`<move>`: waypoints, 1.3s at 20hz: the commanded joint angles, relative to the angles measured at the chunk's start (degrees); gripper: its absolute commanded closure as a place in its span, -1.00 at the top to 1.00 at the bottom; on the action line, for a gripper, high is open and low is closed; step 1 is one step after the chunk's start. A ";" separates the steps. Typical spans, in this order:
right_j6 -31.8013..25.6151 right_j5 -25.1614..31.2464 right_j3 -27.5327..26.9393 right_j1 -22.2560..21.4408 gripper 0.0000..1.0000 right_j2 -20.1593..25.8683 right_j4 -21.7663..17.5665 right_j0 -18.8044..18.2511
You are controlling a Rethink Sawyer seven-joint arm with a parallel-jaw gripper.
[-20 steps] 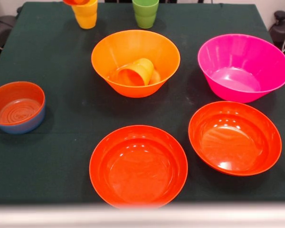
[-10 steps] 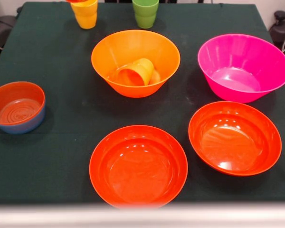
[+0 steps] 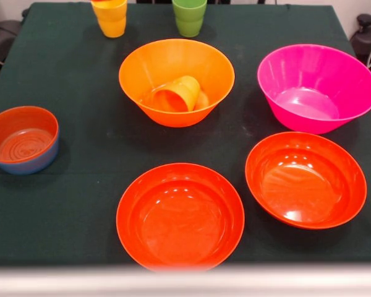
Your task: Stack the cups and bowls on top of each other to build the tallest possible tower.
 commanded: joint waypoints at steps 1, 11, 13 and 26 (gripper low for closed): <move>-4.64 -3.98 2.81 0.07 -1.00 7.19 -0.60 -1.21; -3.73 -5.20 5.04 -0.60 -1.00 7.33 -0.80 -0.71; -3.32 -5.82 5.13 -0.08 -1.00 7.49 -0.64 -0.83; -1.42 -9.75 6.64 1.14 -1.00 7.45 -0.54 -0.26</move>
